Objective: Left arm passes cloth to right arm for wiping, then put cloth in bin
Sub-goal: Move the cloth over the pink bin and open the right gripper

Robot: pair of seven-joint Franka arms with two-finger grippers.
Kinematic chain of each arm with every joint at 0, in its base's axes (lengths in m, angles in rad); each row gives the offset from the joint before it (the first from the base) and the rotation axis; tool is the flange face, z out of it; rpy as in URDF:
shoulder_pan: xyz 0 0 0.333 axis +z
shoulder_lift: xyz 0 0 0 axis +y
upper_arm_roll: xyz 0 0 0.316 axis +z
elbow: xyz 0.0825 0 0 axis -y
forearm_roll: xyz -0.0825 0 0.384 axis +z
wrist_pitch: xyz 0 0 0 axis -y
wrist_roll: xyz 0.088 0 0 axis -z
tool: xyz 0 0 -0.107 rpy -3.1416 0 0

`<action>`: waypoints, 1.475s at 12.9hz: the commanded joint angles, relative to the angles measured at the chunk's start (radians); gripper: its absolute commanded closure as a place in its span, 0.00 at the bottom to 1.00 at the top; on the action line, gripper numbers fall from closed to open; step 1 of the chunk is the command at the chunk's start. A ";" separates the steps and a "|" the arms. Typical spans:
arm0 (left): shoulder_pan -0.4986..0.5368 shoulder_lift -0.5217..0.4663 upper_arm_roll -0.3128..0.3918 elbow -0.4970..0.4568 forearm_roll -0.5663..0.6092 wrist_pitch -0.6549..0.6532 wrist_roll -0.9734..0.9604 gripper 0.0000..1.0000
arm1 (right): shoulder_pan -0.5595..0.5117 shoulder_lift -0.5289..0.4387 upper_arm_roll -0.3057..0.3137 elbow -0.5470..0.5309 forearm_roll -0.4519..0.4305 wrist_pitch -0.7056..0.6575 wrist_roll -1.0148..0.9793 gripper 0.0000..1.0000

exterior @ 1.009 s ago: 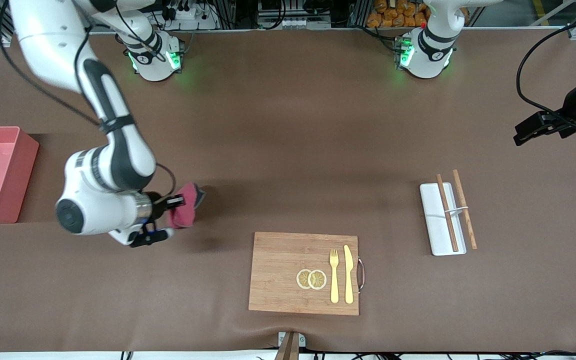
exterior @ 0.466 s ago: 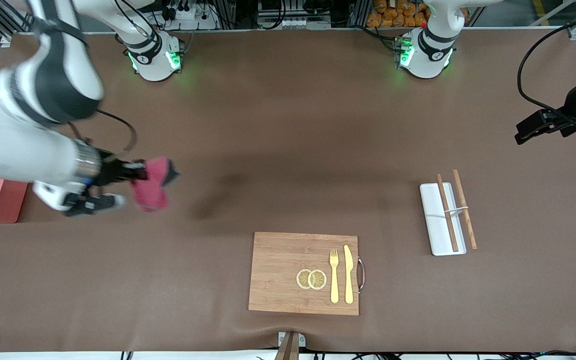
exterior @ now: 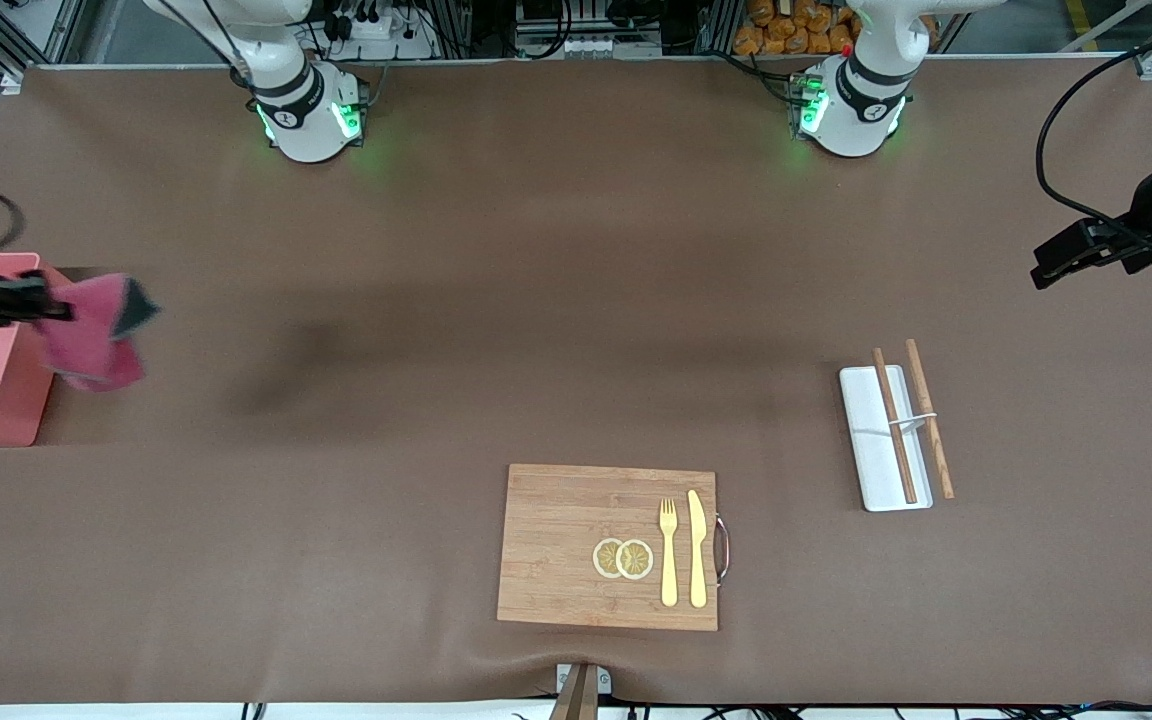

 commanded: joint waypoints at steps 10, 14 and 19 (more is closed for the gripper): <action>0.032 -0.018 0.011 -0.016 -0.062 0.008 0.005 0.00 | -0.426 0.258 0.022 0.042 -0.209 0.374 -0.479 0.68; 0.041 -0.018 0.010 -0.021 -0.065 0.006 0.008 0.00 | -0.429 0.251 0.037 0.042 -0.180 0.387 -0.464 0.00; 0.041 -0.017 0.009 -0.019 -0.065 0.006 0.010 0.00 | -0.227 0.107 0.054 0.040 -0.114 0.251 -0.287 0.00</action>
